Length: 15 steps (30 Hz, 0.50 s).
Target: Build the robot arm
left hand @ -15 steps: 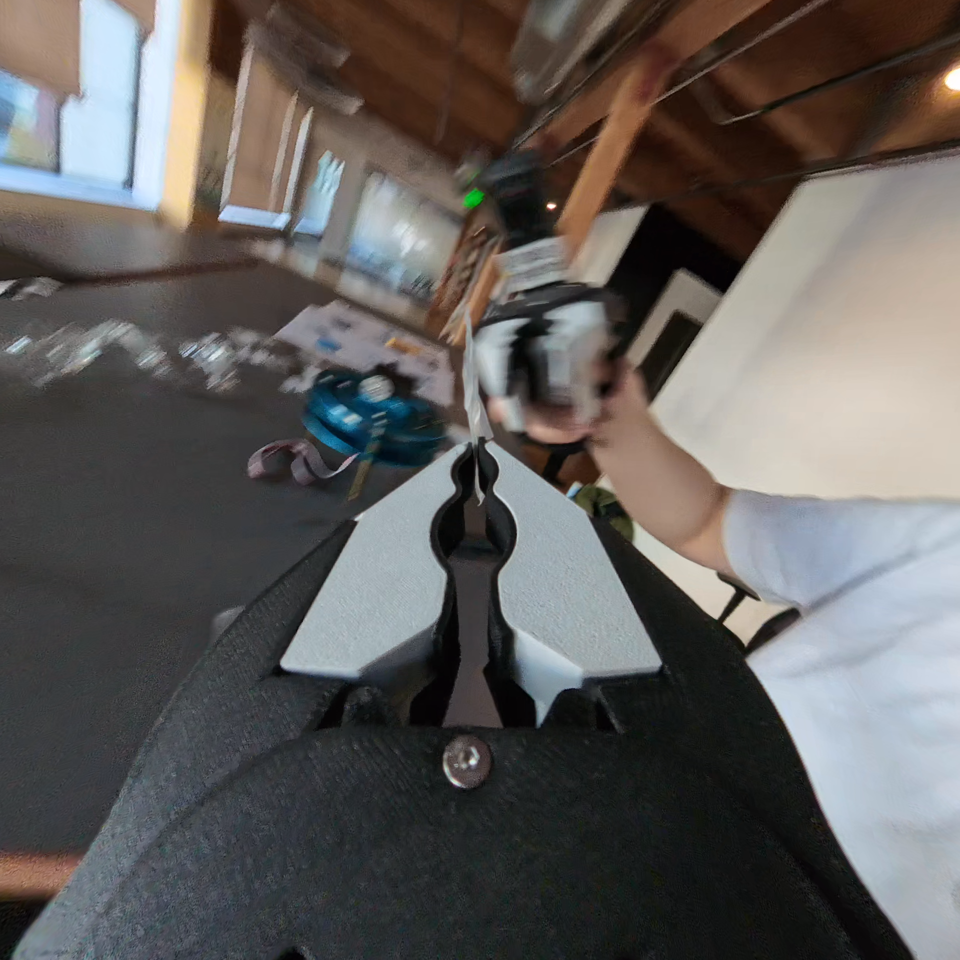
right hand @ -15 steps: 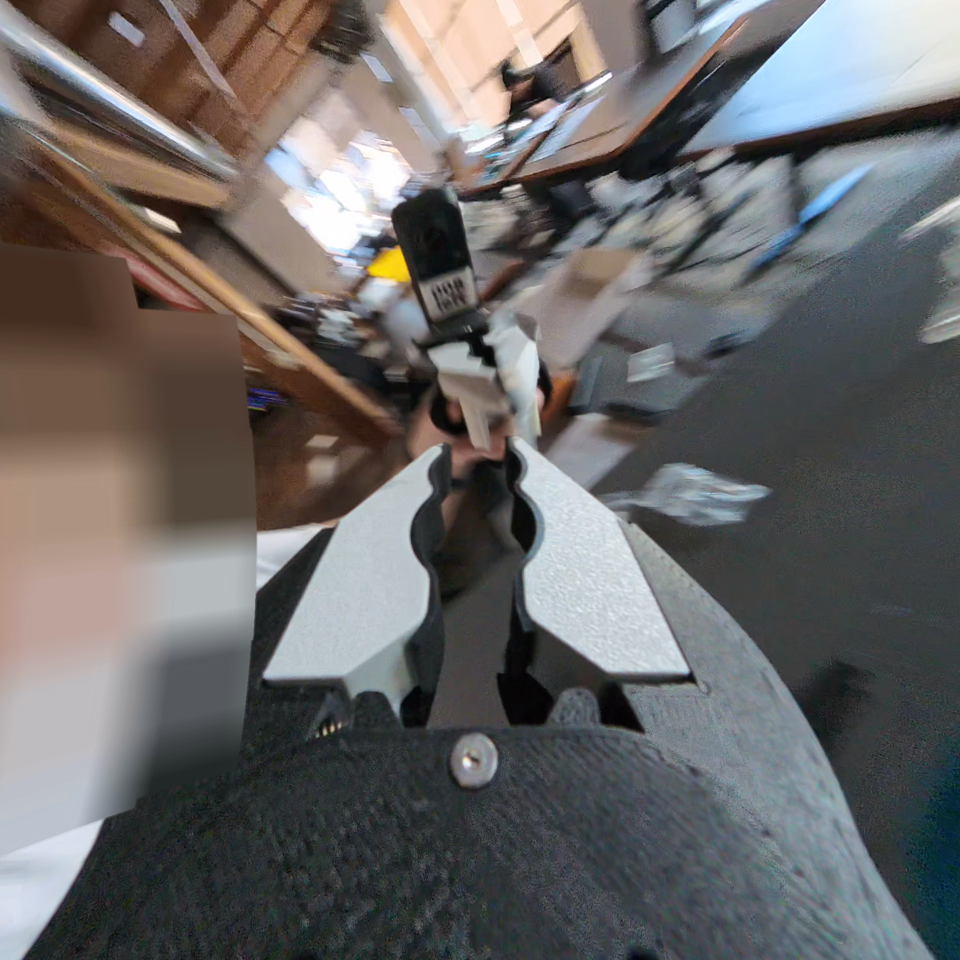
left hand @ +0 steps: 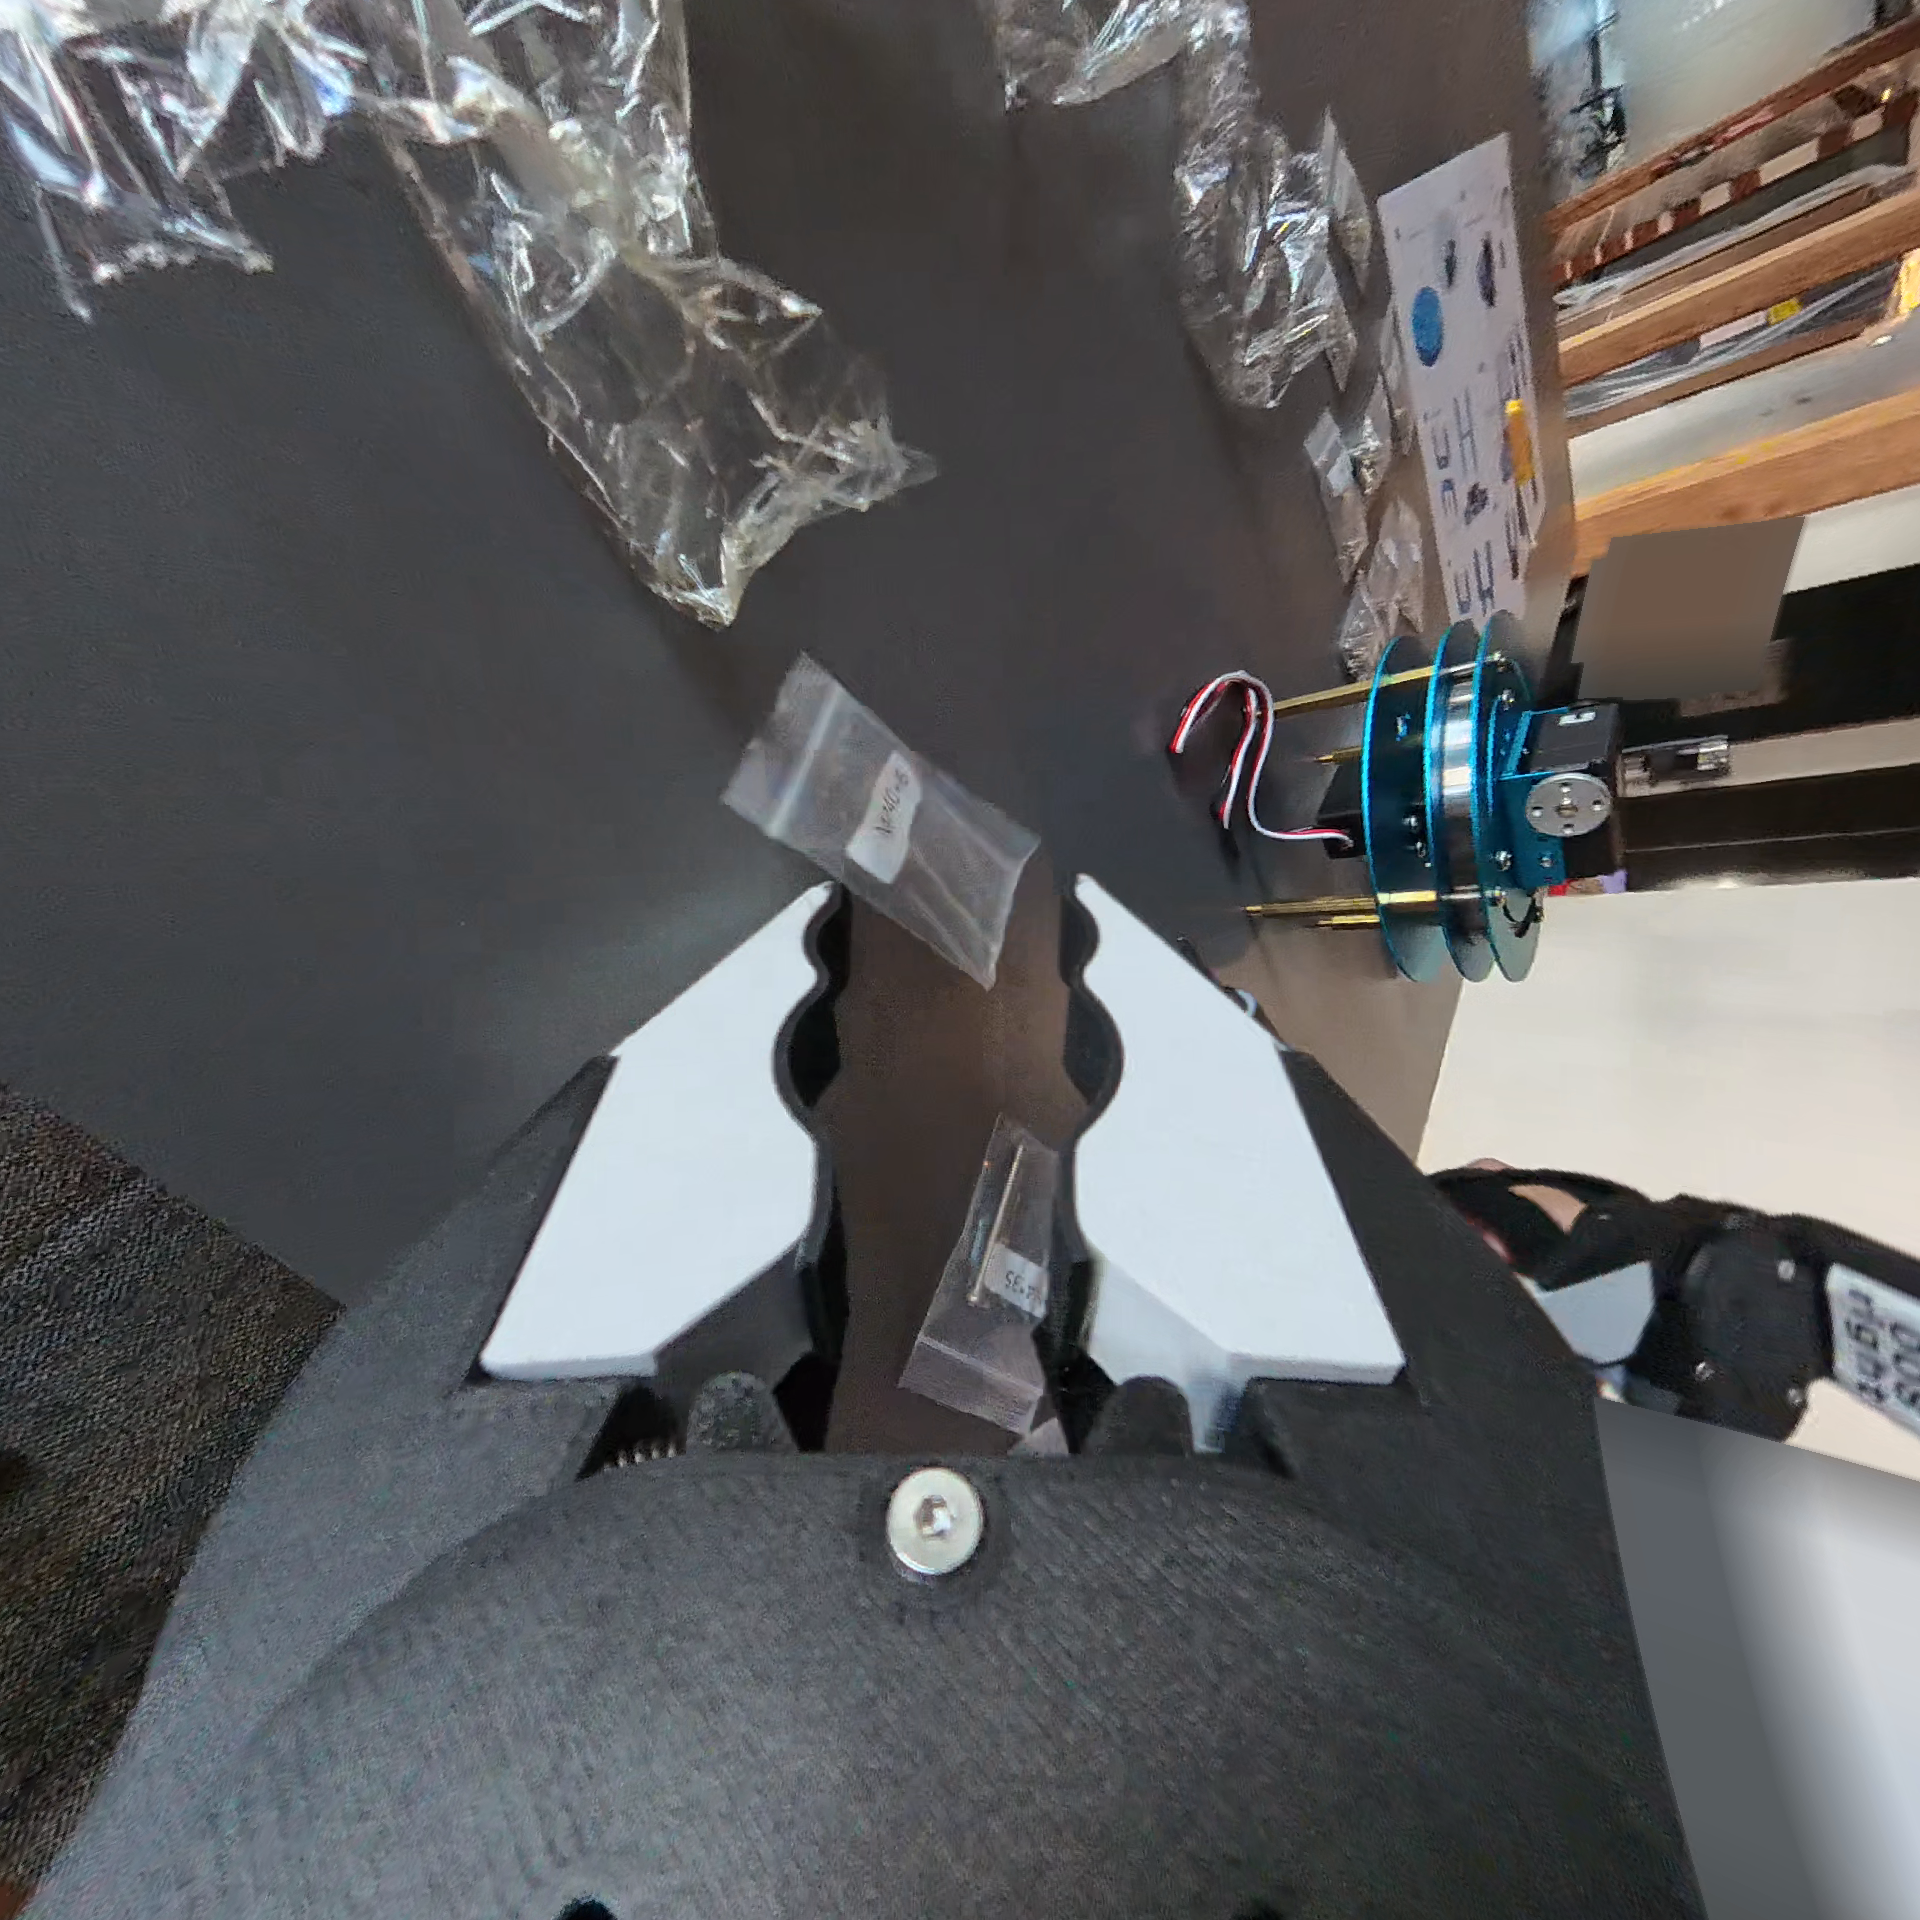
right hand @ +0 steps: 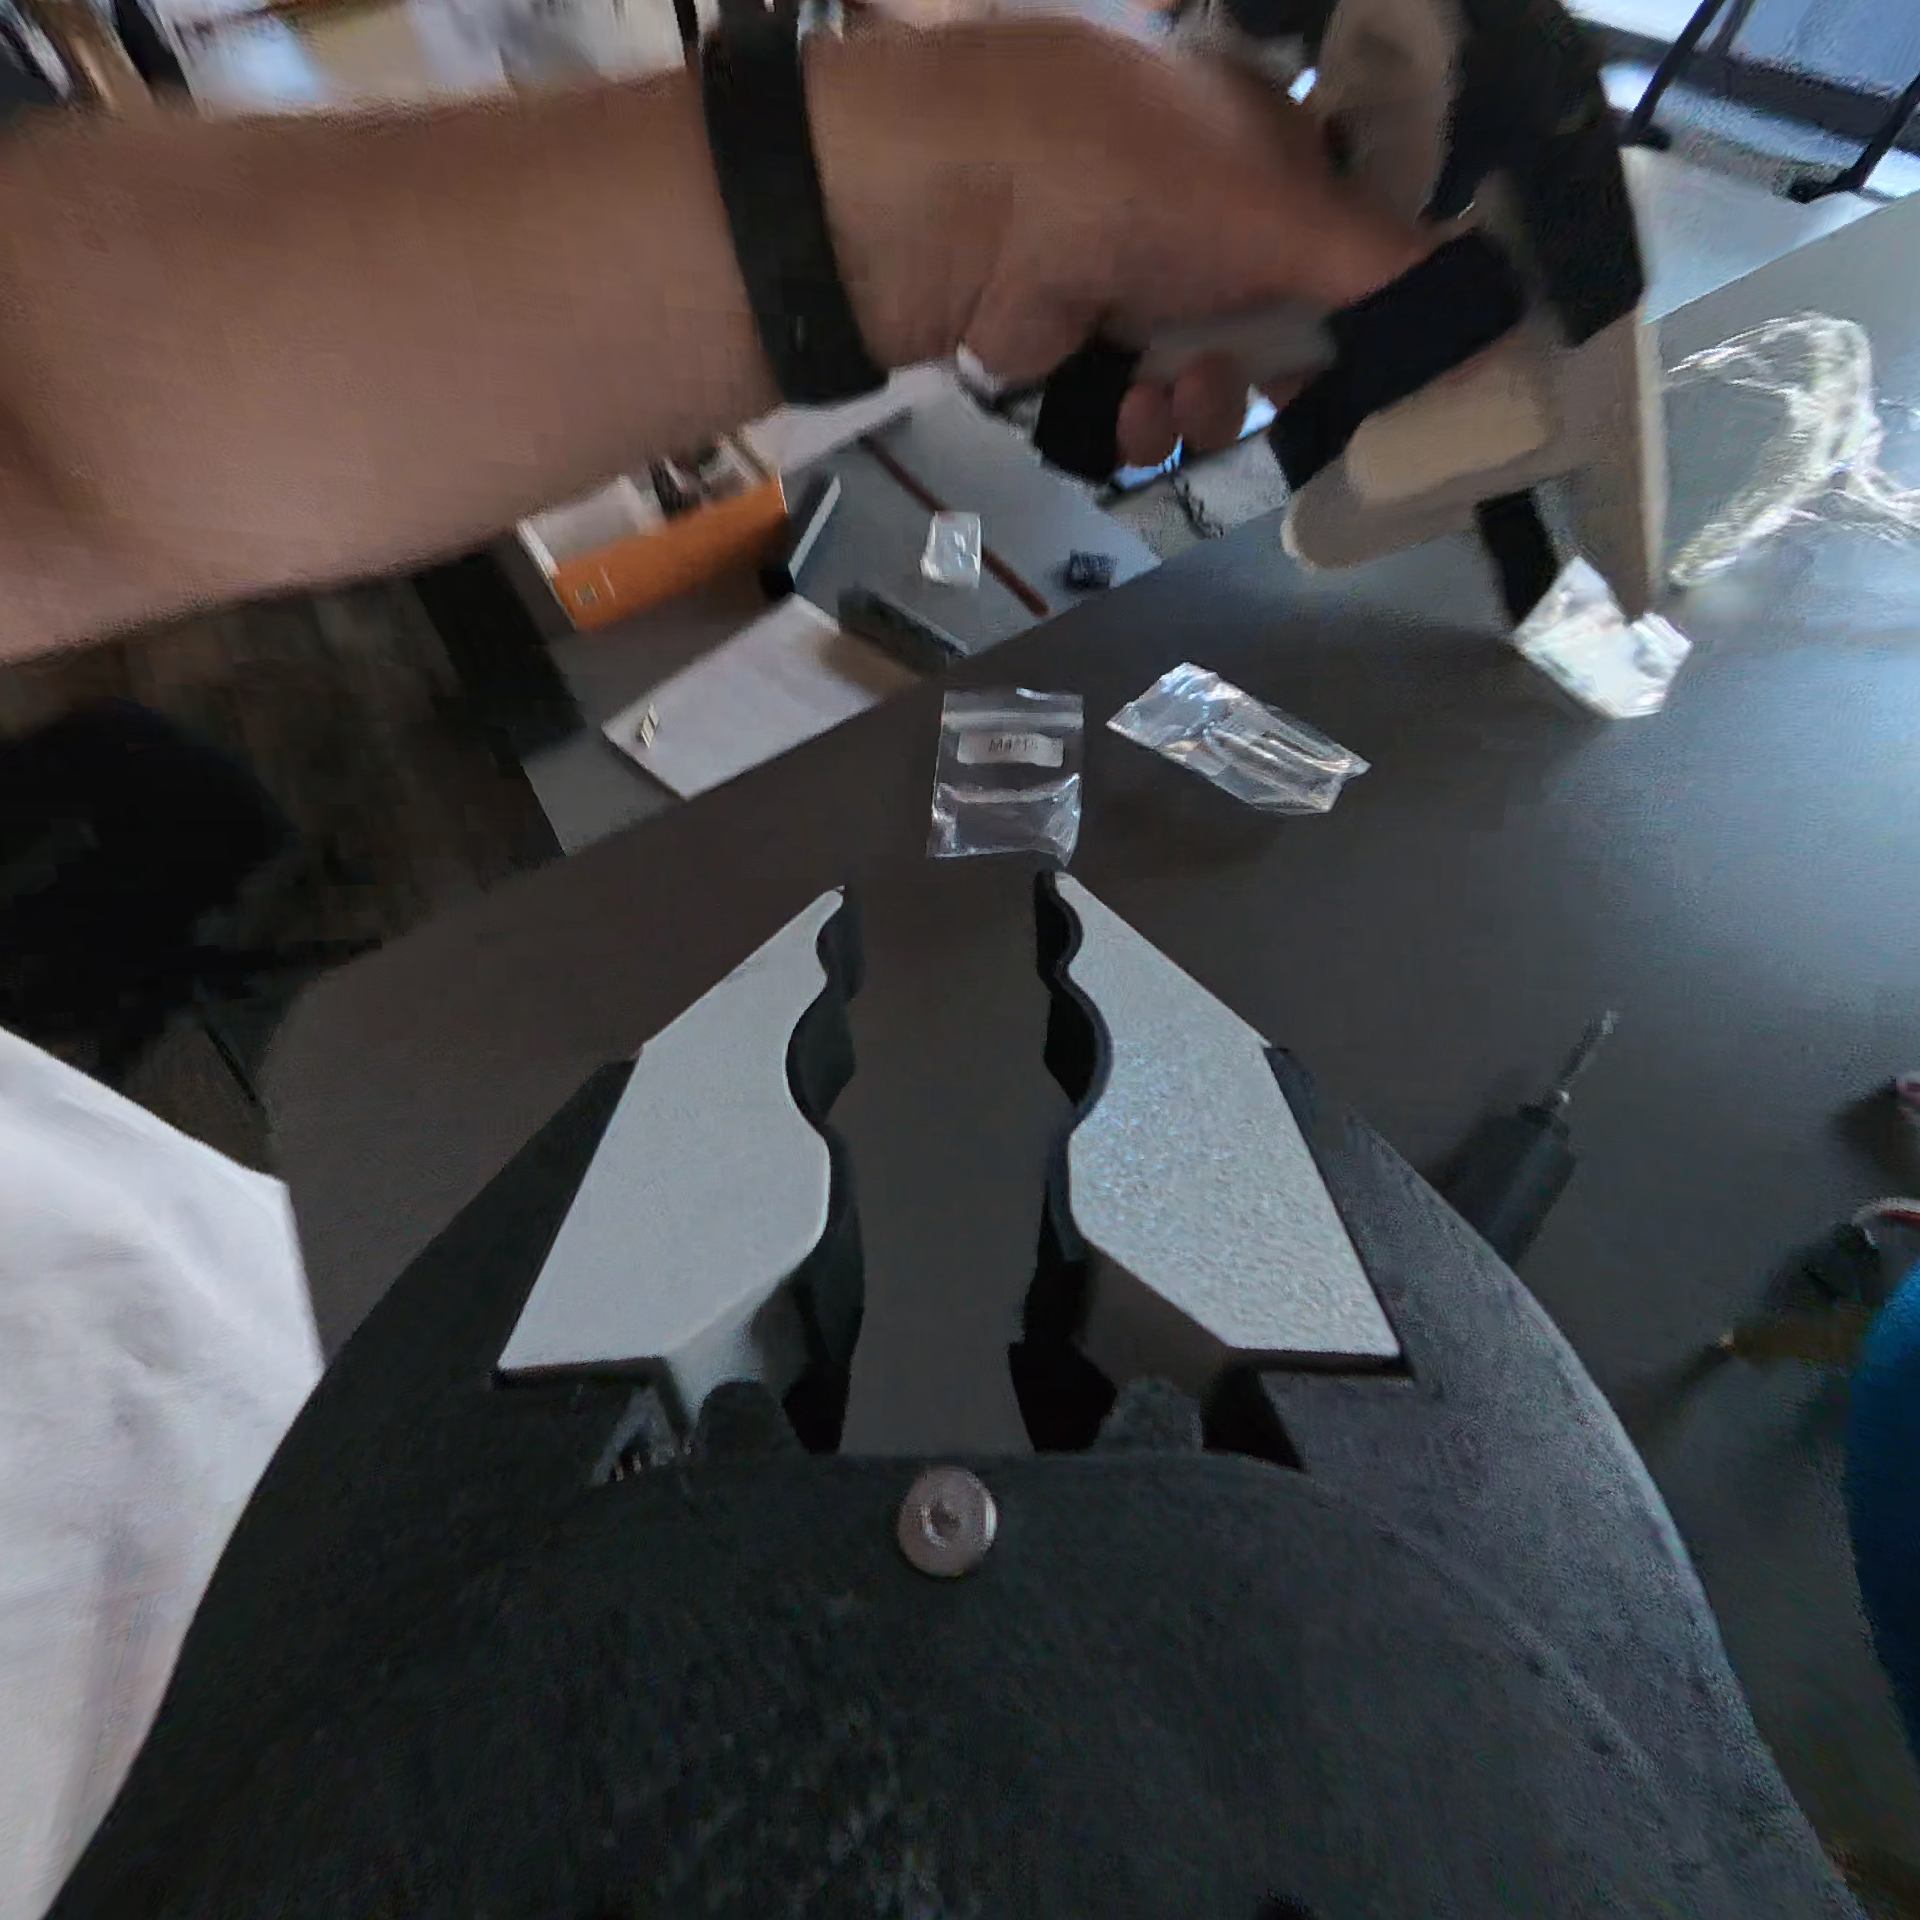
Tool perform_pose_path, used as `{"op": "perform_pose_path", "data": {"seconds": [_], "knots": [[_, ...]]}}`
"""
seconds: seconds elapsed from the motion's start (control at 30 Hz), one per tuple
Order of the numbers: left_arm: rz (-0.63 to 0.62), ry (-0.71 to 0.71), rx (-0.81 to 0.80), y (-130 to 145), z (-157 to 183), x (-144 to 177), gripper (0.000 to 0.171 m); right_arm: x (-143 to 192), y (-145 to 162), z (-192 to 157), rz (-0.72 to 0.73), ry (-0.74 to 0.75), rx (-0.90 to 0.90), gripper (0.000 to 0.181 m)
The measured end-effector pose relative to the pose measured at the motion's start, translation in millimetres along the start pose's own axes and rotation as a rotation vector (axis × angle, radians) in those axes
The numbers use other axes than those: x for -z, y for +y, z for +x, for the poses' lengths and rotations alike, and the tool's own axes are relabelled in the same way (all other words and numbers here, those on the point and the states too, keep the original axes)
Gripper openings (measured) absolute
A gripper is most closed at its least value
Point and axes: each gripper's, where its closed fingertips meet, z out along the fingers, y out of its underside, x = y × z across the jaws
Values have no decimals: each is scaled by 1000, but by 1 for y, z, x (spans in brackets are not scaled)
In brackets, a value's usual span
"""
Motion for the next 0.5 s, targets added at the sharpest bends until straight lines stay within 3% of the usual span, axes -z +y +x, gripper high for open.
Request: {"op": "perform_pose_path", "data": {"seconds": [0.13, 0.33, 0.43, 0.5], "knots": [[60, -44, -31, 4, -2, 19, 57, -32, 7, 2, -128, 24, 121, 41], [268, 8, -138, 29, 13, 78, 52, -60, 14, 14, -233, -16, -81, 49], [347, 61, -174, 53, 17, 101, 49, -64, 13, 14, -242, 7, -55, 24], [383, 113, -197, 72, 21, 111, 49, -62, 8, 10, -221, 50, 38, 22]]}}
